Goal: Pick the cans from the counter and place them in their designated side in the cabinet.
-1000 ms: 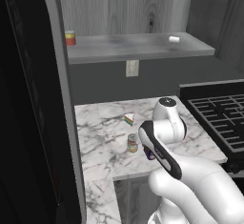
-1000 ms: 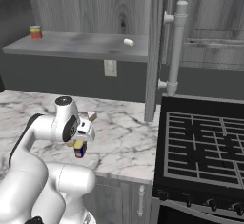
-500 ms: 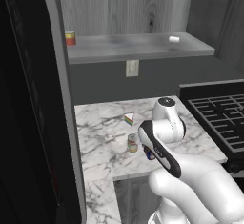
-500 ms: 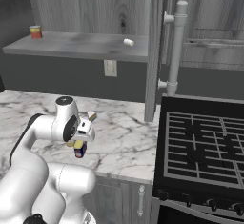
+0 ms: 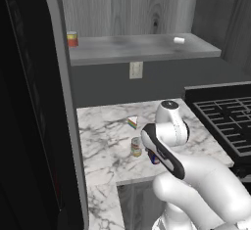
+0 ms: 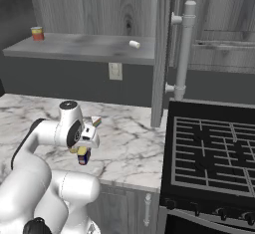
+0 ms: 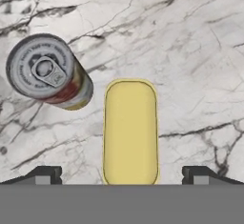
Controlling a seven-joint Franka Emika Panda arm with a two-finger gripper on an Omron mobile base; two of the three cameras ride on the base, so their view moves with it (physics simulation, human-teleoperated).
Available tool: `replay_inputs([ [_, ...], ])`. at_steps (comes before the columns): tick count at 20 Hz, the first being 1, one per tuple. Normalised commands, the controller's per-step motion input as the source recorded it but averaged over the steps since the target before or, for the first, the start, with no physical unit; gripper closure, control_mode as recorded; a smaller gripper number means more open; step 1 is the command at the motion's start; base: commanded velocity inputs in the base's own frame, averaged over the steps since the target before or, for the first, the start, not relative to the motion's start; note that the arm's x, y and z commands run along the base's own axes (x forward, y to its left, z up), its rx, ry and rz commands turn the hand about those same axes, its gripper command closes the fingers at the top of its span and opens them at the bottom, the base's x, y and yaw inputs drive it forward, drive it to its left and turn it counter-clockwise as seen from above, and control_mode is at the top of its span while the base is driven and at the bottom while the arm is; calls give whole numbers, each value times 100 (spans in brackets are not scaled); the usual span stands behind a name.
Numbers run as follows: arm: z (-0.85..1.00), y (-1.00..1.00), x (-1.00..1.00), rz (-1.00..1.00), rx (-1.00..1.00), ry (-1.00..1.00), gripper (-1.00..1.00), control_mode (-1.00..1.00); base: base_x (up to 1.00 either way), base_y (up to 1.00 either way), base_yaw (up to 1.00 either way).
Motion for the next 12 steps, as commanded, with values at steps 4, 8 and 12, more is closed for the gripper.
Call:
replay_inputs([
  [4,-22,0,0,0,0,0,-100,-100,0,0,0],
  [8,-18,0,-11,0,0,-3,-100,-100,0,0,0],
  [12,-12,0,-16,0,0,-5,-100,-100,0,0,0],
])
